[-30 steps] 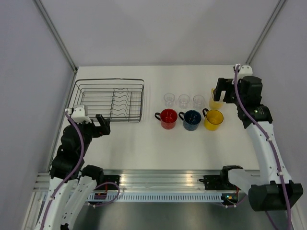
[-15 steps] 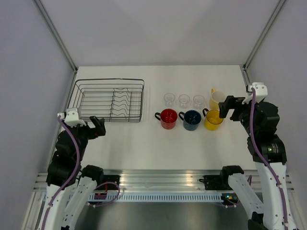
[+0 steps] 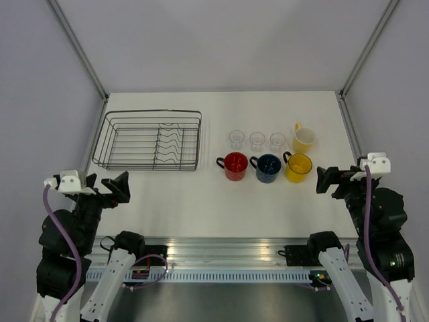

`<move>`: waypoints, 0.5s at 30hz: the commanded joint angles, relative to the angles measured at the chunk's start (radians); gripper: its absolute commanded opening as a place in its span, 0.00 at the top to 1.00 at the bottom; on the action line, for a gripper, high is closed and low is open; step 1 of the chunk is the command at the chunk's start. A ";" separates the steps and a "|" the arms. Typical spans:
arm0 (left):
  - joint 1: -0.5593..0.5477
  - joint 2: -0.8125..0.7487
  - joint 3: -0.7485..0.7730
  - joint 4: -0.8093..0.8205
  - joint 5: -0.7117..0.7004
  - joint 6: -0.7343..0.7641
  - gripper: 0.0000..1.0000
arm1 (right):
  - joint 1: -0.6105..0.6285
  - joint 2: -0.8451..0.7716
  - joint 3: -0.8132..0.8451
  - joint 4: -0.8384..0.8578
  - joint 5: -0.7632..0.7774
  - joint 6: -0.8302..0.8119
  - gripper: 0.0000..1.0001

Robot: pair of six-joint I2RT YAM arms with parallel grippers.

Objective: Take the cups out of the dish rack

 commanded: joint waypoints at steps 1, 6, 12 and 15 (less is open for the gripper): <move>0.002 -0.036 0.023 -0.083 0.032 0.053 0.00 | 0.033 -0.046 0.042 -0.046 0.081 -0.012 0.02; 0.000 -0.084 0.012 -0.128 0.055 0.047 0.00 | 0.062 -0.065 0.091 -0.118 0.090 -0.018 0.02; 0.000 -0.101 0.000 -0.136 0.072 0.042 0.00 | 0.076 -0.083 0.142 -0.168 0.108 -0.015 0.02; 0.000 -0.101 0.000 -0.134 0.072 0.040 0.00 | 0.082 -0.078 0.142 -0.169 0.116 -0.015 0.02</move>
